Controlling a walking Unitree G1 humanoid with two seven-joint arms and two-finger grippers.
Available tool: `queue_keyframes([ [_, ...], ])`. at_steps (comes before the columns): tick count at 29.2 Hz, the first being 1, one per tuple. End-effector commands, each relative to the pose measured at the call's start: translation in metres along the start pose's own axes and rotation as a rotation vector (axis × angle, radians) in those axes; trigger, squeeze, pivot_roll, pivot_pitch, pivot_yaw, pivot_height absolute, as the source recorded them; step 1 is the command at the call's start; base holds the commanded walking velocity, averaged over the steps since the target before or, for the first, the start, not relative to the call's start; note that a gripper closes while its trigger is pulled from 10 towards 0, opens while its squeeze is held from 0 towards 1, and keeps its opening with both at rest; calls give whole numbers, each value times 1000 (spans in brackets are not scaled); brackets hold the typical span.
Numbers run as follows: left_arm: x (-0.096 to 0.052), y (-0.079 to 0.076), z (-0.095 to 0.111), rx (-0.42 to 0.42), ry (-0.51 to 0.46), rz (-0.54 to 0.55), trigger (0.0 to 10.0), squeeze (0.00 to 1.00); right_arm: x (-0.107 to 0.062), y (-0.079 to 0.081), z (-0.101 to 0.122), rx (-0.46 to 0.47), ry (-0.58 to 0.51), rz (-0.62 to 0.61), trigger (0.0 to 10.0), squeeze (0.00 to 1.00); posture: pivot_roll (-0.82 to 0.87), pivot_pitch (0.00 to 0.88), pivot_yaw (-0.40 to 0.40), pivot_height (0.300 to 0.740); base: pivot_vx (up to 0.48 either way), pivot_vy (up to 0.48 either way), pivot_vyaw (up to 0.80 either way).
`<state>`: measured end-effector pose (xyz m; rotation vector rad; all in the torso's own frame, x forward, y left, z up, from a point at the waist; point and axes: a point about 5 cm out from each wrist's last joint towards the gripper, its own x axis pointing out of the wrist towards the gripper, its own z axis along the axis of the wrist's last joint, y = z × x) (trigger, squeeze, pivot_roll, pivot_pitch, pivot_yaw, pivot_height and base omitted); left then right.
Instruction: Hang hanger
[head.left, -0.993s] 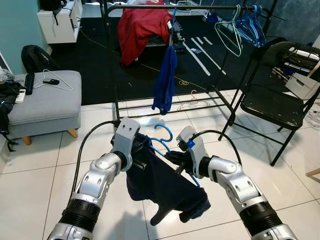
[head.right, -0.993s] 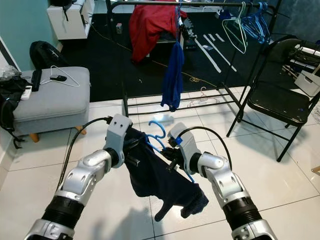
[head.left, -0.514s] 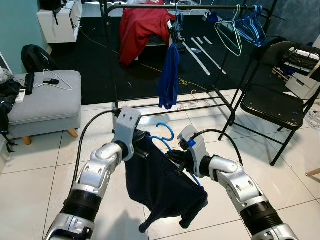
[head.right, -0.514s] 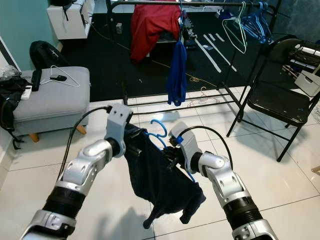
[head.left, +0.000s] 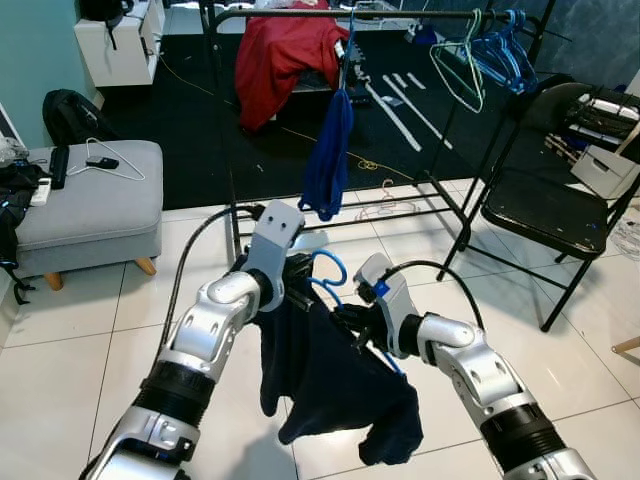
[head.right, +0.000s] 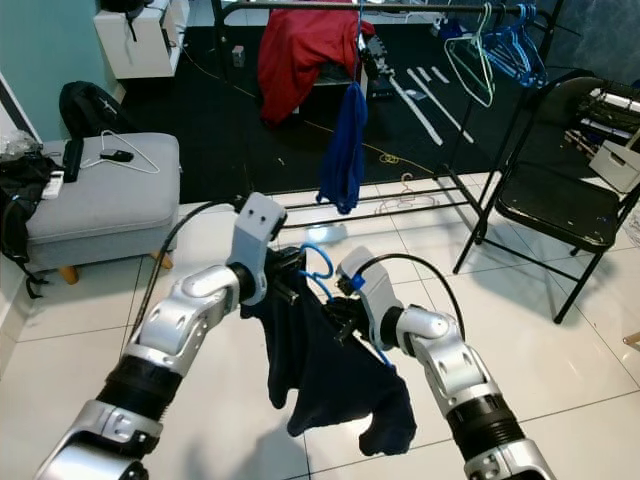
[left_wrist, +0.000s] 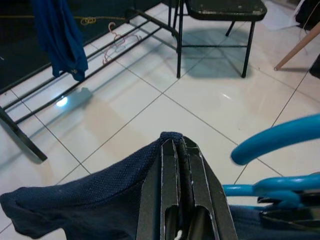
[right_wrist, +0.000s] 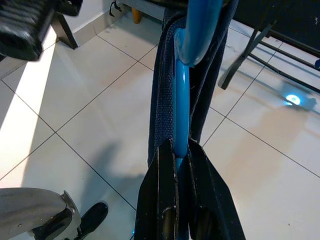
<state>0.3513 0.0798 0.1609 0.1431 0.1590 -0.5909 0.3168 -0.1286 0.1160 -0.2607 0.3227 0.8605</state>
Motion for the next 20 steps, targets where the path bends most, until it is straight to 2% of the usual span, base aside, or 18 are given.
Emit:
queue_keyframes([
  [1, 5, -1, 2, 22, -1, 8, 0, 0, 1, 4, -1, -2, 7, 23, 10000, 0, -65, 74, -41, 740, 0, 0, 0],
  [5, 8, 8, 3, 33, -6, 49, 0, 0, 1, 6, -1, -3, 6, 29, 10000, 0, -69, 75, -38, 740, 0, 0, 0],
  [8, 8, 8, 3, 33, -6, 49, 0, 0, 1, 6, -1, -3, 6, 29, 10000, 0, -69, 75, -38, 740, 0, 0, 0],
  [10, 6, 23, 5, 39, -17, 102, 0, 0, 0, 6, -2, -1, 8, 32, 10000, 0, -71, 76, -34, 740, 0, 0, 0],
  [13, 3, 31, 4, 37, -20, 134, 0, 0, -1, 6, -2, 0, 9, 32, 10000, 0, -71, 76, -34, 740, 0, 0, 0],
  [14, -1, 40, 2, 34, -16, 169, 0, 0, -1, 6, -3, 1, 10, 31, 10000, 0, -70, 74, -35, 740, 0, 0, 0],
  [18, -5, 50, -2, 31, -9, 204, 0, 0, -1, 6, -3, 2, 11, 32, 10000, 0, -70, 74, -35, 740, 0, 0, 0],
  [20, -5, 50, -2, 31, -9, 204, 0, 0, -1, 6, -3, 2, 11, 32, 10000, 0, -70, 74, -35, 740, 0, 0, 0],
])
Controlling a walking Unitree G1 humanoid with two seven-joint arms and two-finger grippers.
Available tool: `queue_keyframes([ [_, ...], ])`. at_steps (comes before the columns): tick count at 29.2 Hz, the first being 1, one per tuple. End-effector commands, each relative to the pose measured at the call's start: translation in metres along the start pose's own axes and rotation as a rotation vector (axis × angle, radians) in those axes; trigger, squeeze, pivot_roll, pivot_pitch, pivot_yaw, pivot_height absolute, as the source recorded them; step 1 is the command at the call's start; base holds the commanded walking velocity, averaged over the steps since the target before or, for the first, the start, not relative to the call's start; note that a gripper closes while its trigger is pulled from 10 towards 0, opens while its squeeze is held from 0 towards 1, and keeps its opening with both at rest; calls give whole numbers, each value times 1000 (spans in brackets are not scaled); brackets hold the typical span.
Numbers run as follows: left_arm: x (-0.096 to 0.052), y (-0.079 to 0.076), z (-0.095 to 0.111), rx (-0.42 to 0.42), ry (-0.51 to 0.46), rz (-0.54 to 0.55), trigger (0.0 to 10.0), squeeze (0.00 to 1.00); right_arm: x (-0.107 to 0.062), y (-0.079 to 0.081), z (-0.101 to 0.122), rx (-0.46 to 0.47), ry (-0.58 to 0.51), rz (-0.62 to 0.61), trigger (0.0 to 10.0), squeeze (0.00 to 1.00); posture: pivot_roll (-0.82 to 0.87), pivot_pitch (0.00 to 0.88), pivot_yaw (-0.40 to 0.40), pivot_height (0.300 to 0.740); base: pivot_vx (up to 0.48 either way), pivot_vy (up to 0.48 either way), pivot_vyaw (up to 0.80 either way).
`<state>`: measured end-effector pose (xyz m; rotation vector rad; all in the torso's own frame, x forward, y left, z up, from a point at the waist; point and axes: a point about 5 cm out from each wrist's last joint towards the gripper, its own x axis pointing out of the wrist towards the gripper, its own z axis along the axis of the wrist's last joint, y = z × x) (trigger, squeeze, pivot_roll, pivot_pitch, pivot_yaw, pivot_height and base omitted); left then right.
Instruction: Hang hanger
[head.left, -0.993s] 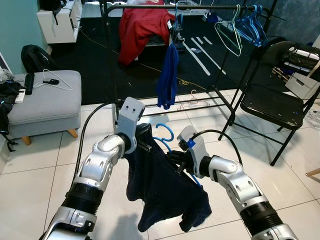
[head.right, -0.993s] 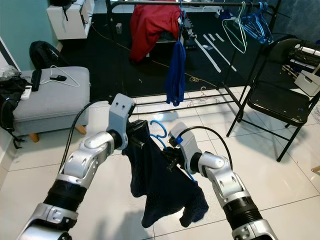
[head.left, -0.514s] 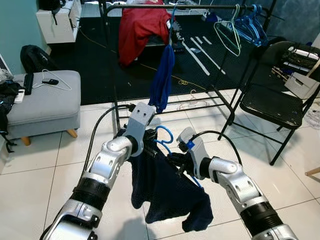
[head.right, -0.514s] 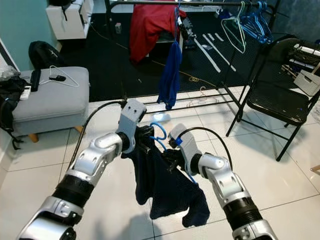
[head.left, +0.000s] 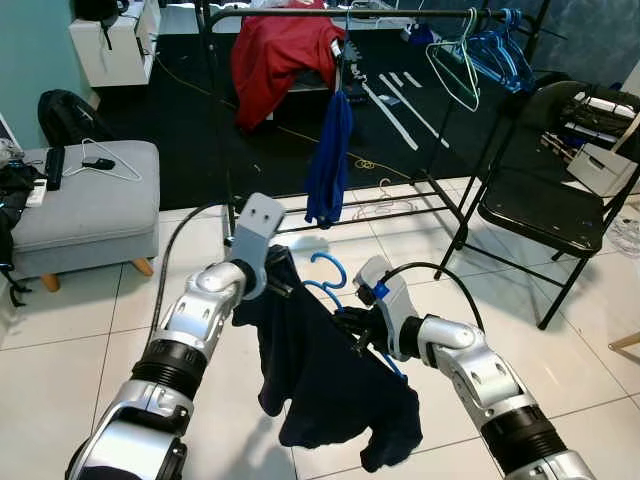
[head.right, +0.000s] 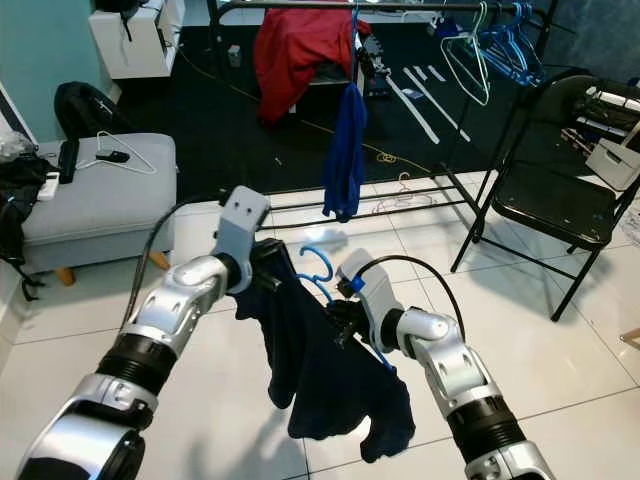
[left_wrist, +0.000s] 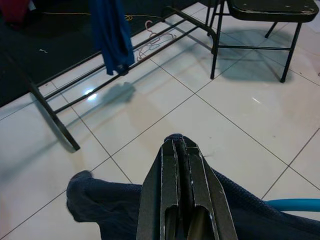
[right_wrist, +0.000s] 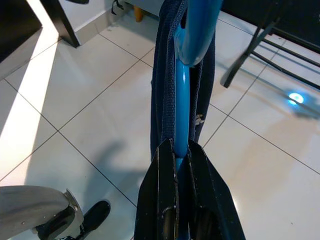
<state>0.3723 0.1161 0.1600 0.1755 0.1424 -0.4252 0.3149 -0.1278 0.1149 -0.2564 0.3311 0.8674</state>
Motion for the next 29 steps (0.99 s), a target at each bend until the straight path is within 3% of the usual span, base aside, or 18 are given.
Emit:
queue_keyframes([
  [1, -3, 15, -1, 14, -4, 53, 0, 0, 0, 4, -1, -4, 6, 24, 10000, 0, -69, 67, -38, 740, 0, 0, 0],
  [8, -4, 21, -4, 24, -1, 63, 0, 0, 0, 4, -1, -7, 8, 26, 10000, 0, -72, 63, -38, 740, 0, 0, 0],
  [16, -2, 15, -7, 39, -2, 22, 0, 0, -1, 3, -2, -8, 12, 23, 10000, 0, -74, 62, -37, 740, 0, 0, 0],
  [17, -3, 15, -8, 42, 1, 19, 1608, 0, -1, 3, -2, -8, 12, 22, 10000, 0, -74, 61, -38, 740, 0, 0, 0],
  [19, -3, 15, -9, 44, 2, 19, 1608, 0, -1, 3, -2, -8, 12, 22, 10000, 0, -74, 61, -38, 740, 0, 0, 0],
  [20, -3, 16, -9, 37, 5, 15, 10000, 0, -1, 3, -2, -8, 13, 23, 10000, 0, -72, 66, -40, 740, 0, 0, 0],
  [21, -3, 16, -9, 31, 7, 12, 10000, 0, -1, 3, -2, -8, 13, 24, 10000, 0, -72, 66, -40, 740, 0, 0, 0],
  [22, -3, 17, -9, 23, 6, 10, 10000, 694, -1, 3, -2, -7, 13, 24, 10000, 0, -72, 66, -40, 740, 0, 0, 0],
  [23, -3, 17, -9, 23, 6, 10, 10000, 694, -1, 3, -2, -7, 13, 24, 10000, 0, -72, 66, -40, 740, 0, 0, 0],
  [24, -3, 17, -9, 18, 4, 4, 10000, 1000, -1, 3, -2, -7, 14, 25, 10000, 0, -69, 73, -43, 740, 0, 0, 0],
  [29, -4, 18, -7, 30, -2, 8, 10000, 1000, 0, 4, -2, -6, 14, 27, 10000, 0, -68, 76, -44, 740, 0, 0, 0],
])
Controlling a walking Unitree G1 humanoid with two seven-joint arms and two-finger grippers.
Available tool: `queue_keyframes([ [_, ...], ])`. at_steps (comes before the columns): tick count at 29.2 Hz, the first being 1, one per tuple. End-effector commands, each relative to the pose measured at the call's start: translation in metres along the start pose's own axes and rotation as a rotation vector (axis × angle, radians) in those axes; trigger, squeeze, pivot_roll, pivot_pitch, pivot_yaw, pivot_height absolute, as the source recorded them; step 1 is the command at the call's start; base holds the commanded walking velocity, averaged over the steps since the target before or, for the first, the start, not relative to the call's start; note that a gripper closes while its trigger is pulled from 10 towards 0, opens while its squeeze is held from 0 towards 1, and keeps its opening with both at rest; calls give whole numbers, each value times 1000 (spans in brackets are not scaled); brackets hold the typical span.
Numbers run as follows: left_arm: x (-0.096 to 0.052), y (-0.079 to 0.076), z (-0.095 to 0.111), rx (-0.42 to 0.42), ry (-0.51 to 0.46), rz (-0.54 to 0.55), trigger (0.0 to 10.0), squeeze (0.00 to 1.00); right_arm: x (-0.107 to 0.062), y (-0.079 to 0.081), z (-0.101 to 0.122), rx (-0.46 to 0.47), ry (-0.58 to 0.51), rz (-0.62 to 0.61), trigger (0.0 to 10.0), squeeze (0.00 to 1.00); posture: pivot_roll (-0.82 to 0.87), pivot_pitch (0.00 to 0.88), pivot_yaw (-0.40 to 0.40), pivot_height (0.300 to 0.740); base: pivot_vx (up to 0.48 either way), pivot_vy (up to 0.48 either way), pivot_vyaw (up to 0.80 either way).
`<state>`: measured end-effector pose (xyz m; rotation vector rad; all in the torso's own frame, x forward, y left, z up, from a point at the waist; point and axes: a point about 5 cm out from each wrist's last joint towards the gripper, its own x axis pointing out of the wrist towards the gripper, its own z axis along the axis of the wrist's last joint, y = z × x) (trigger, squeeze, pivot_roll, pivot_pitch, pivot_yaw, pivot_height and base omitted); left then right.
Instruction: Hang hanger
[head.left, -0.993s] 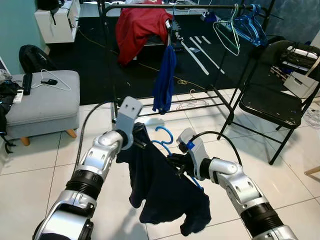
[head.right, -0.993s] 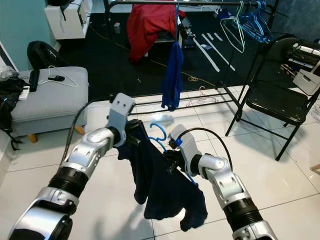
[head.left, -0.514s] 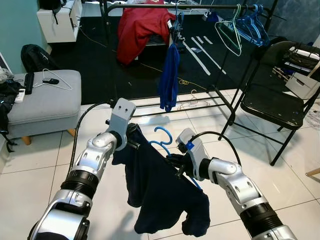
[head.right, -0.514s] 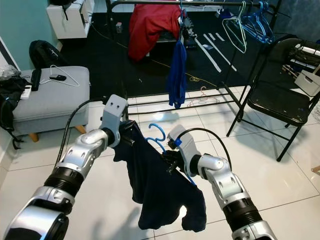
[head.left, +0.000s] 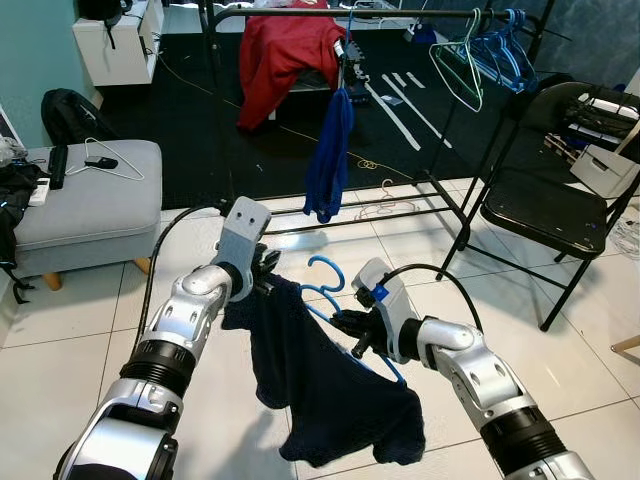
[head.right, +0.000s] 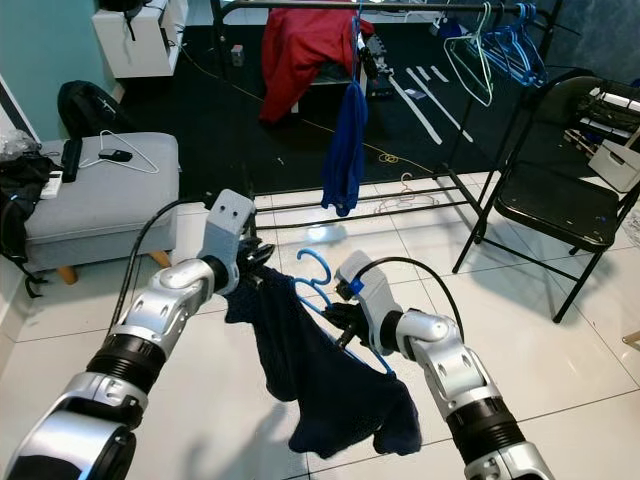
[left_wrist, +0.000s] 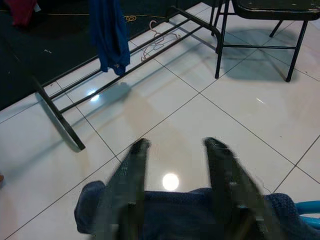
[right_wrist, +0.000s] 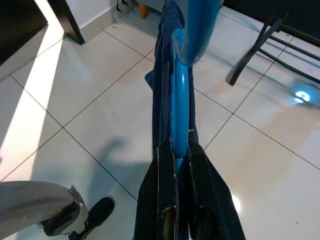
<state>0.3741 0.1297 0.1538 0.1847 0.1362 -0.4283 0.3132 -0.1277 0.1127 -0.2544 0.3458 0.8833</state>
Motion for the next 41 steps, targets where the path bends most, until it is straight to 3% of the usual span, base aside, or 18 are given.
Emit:
queue_keyframes([
  [1, -1, 6, 2, 28, 0, 11, 10000, 584, 0, 2, 0, -10, 4, 9, 10000, 0, -67, 77, -42, 740, 0, 0, 0],
  [2, -2, 6, 3, 40, -5, 9, 10000, 0, 0, 2, 0, -9, 4, 9, 10000, 0, -67, 78, -41, 740, 0, 0, 0],
  [7, -7, 2, 6, 42, -26, -17, 10000, 0, 0, 1, 0, -11, 1, -4, 10000, 0, -67, 80, -38, 740, 0, 0, 0],
  [10, -14, -4, 6, 30, -45, -50, 10000, 0, -2, -9, -1, 1, -2, -99, 10000, 0, -62, 83, -37, 740, 0, 0, 0],
  [14, -33, -6, -10, 37, -26, -64, 10000, 0, -13, -46, 7, 91, -90, -427, 10000, 0, -58, 85, -37, 740, 0, 0, 0],
  [17, -46, -8, -19, 42, -27, -92, 10000, 0, -21, -59, 9, 183, -151, -538, 10000, 0, -51, 84, -40, 740, 0, 0, 0],
  [23, -65, -24, -29, 15, 35, -235, 10000, 0, -22, -62, 11, 252, -197, -583, 10000, 0, -46, 86, -40, 740, 0, 0, 0],
  [26, -67, -31, -29, 4, 55, -275, 10000, 0, -22, -64, 12, 271, -212, -611, 10000, 0, -45, 87, -40, 740, 0, 0, 0],
  [27, -67, -31, -29, 4, 55, -275, 10000, 0, -22, -64, 12, 271, -212, -611, 10000, 0, -45, 87, -40, 740, 0, 0, 0],
  [29, -62, -46, -32, 2, 67, -289, 10000, 0, -19, -66, 15, 332, -239, -638, 10000, 0, -44, 86, -40, 740, 0, 0, 0],
  [34, -54, -53, -33, 5, 54, -260, 10000, 0, -14, -61, 17, 351, -242, -573, 10000, 0, -51, 82, -36, 740, 0, 0, 0],
  [37, -46, -47, -29, 14, 21, -148, 10000, 0, -2, -38, 10, 231, -130, -350, 10000, 0, -54, 81, -34, 740, 0, 0, 0],
  [38, -46, -47, -29, 14, 21, -148, 10000, 0, -2, -38, 10, 231, -130, -350, 10000, 0, -54, 81, -34, 740, 0, 0, 0],
  [39, -45, -41, -28, 31, 21, -103, 10000, 0, -1, -30, 1, 92, -23, -283, 10000, 0, -55, 81, -34, 740, 0, 0, 0],
  [40, -45, -41, -28, 31, 21, -103, 10000, 0, -1, -30, 1, 92, -23, -283, 10000, 0, -55, 81, -34, 740, 0, 0, 0],
  [41, -45, -35, -28, 51, 24, -66, 10000, 0, -2, -26, -10, -29, 90, -237, 10000, 0, -55, 81, -34, 740, 0, 0, 0],
])
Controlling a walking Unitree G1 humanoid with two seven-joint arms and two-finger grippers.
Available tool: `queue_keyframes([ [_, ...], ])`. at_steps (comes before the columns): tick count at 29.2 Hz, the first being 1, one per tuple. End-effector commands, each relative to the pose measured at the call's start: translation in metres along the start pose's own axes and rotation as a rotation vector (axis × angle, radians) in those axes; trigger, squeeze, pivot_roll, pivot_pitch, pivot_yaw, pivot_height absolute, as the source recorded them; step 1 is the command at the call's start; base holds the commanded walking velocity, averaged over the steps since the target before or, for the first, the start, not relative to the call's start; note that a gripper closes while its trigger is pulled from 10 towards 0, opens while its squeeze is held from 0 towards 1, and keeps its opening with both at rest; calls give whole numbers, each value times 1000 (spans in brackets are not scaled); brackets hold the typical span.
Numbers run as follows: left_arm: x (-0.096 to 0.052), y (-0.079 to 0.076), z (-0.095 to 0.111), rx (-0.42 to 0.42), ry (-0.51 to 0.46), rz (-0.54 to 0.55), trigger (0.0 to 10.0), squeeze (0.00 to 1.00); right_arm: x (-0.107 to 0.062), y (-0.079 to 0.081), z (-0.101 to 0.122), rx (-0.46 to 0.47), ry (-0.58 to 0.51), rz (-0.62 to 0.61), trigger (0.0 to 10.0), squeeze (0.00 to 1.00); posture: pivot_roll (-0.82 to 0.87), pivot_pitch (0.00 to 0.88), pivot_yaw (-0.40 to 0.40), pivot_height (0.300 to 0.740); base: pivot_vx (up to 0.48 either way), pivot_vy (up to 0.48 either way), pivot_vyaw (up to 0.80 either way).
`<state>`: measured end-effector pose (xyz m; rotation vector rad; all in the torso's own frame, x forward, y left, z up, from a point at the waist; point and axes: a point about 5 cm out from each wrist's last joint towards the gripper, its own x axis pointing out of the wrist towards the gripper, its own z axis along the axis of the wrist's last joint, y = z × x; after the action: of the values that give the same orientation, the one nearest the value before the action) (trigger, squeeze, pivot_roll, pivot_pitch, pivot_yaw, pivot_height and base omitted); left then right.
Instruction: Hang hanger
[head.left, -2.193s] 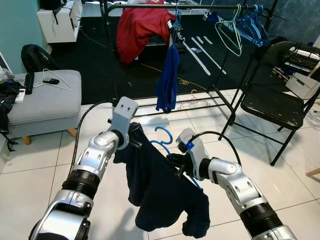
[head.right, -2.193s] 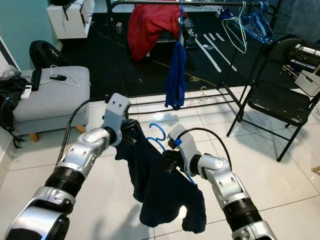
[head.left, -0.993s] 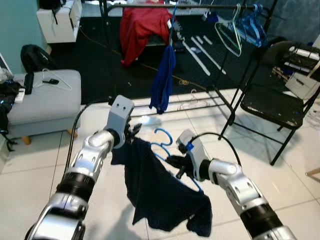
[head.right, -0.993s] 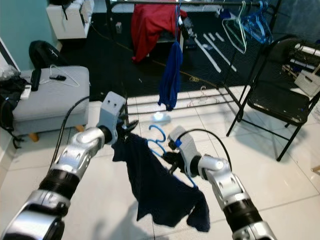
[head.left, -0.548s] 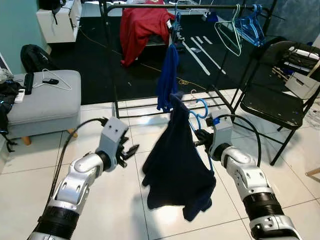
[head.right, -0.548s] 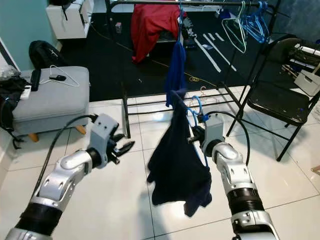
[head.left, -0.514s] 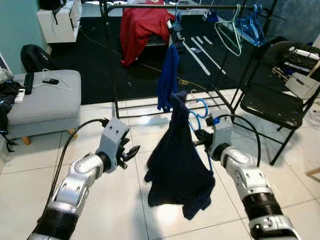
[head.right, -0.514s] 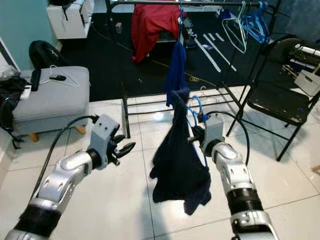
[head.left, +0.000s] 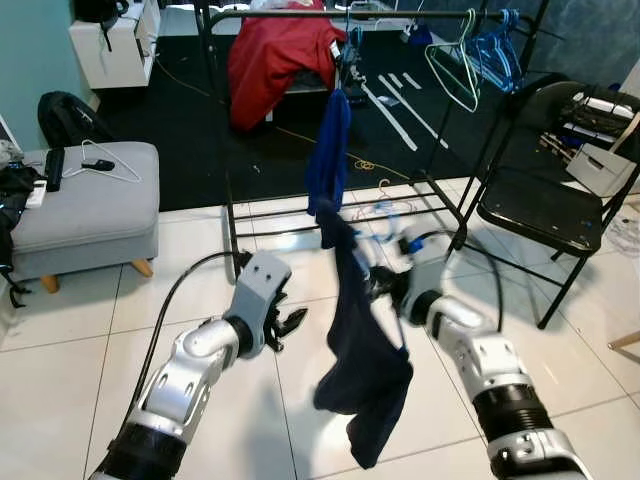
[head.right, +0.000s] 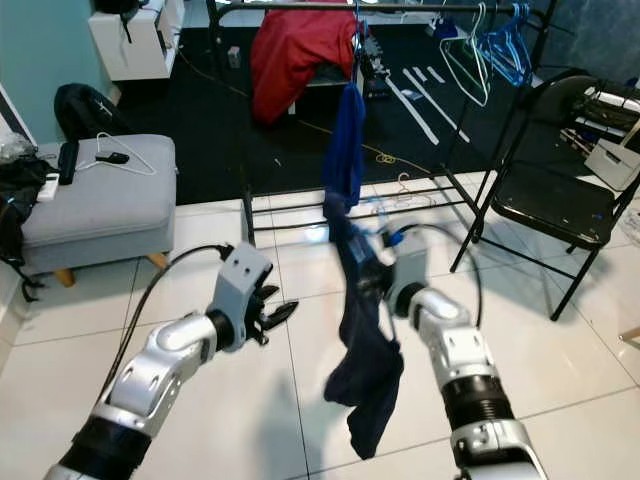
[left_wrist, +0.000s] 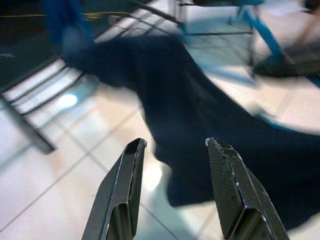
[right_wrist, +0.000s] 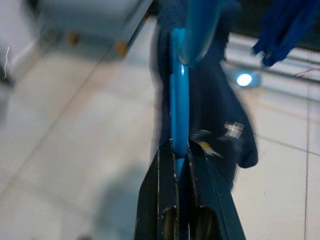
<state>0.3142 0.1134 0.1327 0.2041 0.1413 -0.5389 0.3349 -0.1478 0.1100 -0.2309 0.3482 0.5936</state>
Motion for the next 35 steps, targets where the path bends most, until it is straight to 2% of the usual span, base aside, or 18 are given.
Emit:
queue_keyframes([
  [1, -2, 7, -6, 23, 26, 43, 10000, 0, -3, 2, -5, -116, 61, 37, 10000, 0, -55, 81, -34, 740, 0, 0, 0],
  [3, -7, 20, -6, 38, 43, 92, 10000, 0, -6, -2, -18, -143, 144, 32, 10000, 0, -53, 80, -34, 740, 0, 0, 0],
  [8, -12, 25, -2, 2, 9, 107, 10000, 0, -7, -11, -20, -95, 136, -46, 10000, 0, -53, 80, -34, 740, 0, 0, 0],
  [10, -12, 24, -1, -83, -30, 122, 10000, 0, -6, -21, -16, -10, 72, -167, 10000, 0, -52, 74, -35, 740, 0, 0, 0],
  [11, -12, 24, -1, -83, -30, 122, 10000, 0, -6, -21, -16, -10, 72, -167, 10000, 0, -52, 74, -35, 740, 0, 0, 0],
  [12, -12, 25, -2, -115, -57, 151, 10000, 0, -8, -28, -14, 47, 24, -250, 10000, 0, -52, 74, -35, 740, 0, 0, 0],
  [14, -12, 25, -2, -115, -57, 151, 10000, 0, -8, -28, -14, 47, 24, -250, 10000, 0, -52, 74, -35, 740, 0, 0, 0],
  [15, -12, 25, -7, -140, -68, 178, 10000, 0, -11, -36, -10, 119, -47, -335, 10000, 0, -55, 71, -35, 740, 0, 0, 0],
  [17, -12, 25, -7, -140, -68, 178, 10000, 0, -11, -36, -10, 119, -47, -335, 10000, 0, -55, 71, -35, 740, 0, 0, 0],
  [18, -13, 22, -14, -164, -71, 199, 10000, 0, -16, -41, -8, 188, -119, -403, 10000, 0, -57, 69, -35, 740, 0, 0, 0],
  [19, -13, 22, -14, -164, -71, 199, 10000, 0, -16, -41, -8, 188, -119, -403, 10000, 0, -57, 69, -35, 740, 0, 0, 0],
  [20, -14, 18, -19, -179, -78, 206, 10000, 0, -20, -43, -9, 231, -163, -438, 10000, 0, -57, 67, -35, 740, 0, 0, 0],
  [22, -14, 18, -19, -179, -78, 206, 10000, 0, -20, -43, -9, 231, -163, -438, 10000, 0, -57, 67, -35, 740, 0, 0, 0],
  [24, -16, 15, -24, -194, -77, 226, 10000, 0, -25, -42, -11, 273, -201, -457, 10000, 0, -59, 63, -35, 740, 0, 0, 0],
  [30, -17, 14, -25, -197, -77, 226, 10000, 0, -26, -40, -11, 283, -215, -454, 10000, 0, -59, 62, -35, 740, 0, 0, 0],
  [33, -14, 7, -18, -210, -116, 171, 10000, 0, -24, -38, -5, 300, -265, -441, 10000, 0, -64, 53, -32, 740, 0, 0, 0],
  [35, -13, 5, -17, -199, -116, 149, 10000, 0, -22, -36, -5, 295, -259, -422, 10000, 0, -62, 53, -35, 740, 0, 0, 0],
])
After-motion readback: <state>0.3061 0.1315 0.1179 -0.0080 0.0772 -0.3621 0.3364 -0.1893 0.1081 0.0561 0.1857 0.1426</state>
